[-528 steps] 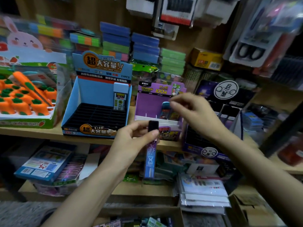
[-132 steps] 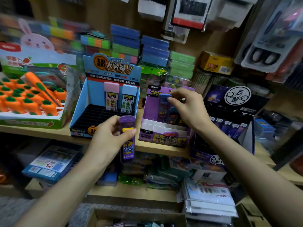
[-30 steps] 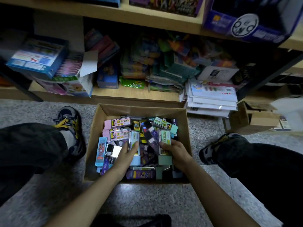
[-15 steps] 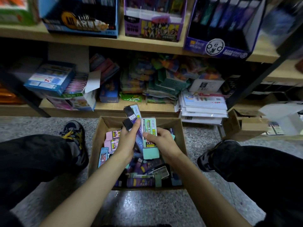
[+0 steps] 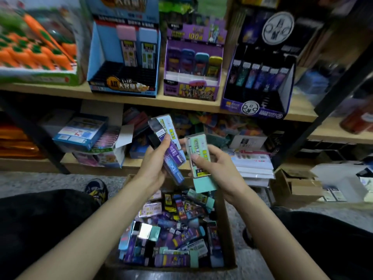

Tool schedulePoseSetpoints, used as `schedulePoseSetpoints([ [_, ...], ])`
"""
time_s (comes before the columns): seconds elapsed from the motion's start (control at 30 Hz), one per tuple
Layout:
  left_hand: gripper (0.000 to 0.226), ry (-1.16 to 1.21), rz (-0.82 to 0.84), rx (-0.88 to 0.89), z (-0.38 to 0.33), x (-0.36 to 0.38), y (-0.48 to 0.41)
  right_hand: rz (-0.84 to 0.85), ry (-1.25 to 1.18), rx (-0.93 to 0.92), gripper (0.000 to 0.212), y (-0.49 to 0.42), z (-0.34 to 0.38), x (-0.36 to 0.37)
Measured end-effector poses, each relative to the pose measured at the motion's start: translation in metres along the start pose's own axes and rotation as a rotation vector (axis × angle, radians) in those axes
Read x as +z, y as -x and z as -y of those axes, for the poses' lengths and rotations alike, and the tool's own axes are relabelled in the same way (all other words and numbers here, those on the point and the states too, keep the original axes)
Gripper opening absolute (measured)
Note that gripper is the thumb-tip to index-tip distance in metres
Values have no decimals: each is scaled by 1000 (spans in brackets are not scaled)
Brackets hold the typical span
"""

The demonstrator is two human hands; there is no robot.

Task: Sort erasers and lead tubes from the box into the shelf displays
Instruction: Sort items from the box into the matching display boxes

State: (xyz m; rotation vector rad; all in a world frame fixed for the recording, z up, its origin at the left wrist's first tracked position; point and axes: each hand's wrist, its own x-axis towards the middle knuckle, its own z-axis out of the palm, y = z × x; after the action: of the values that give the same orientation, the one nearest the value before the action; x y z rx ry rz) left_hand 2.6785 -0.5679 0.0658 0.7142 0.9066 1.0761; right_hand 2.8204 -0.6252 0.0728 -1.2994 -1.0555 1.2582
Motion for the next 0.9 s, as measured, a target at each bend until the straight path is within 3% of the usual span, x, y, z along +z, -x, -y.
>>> schedulePoseSetpoints([
  [0.13,31,-118,77,-64,-41,0,3,197,145,97,15,-10,37,3],
  [0.27,23,-172,200,-95,-75,-4,5,374,242,214,42,-23,77,10],
  [0.43,43,-235,252,-73,-106,-16,3,429,403,242,37,-47,107,26],
  [0.57,28,-231,267,-4,-118,-27,-1,432,595,164,30,-64,127,42],
  [0.63,27,-177,230,36,-122,-32,-7,458,507,170,27,-72,130,45],
  [0.7,35,-124,171,73,-127,-36,-15,438,207,193,28,-76,128,46],
  [0.8,30,-36,61,118,-135,-42,-30,251,-248,132,42,-77,113,54],
  [0.9,29,0,16,140,-144,-48,-39,93,-264,78,34,-82,103,73],
])
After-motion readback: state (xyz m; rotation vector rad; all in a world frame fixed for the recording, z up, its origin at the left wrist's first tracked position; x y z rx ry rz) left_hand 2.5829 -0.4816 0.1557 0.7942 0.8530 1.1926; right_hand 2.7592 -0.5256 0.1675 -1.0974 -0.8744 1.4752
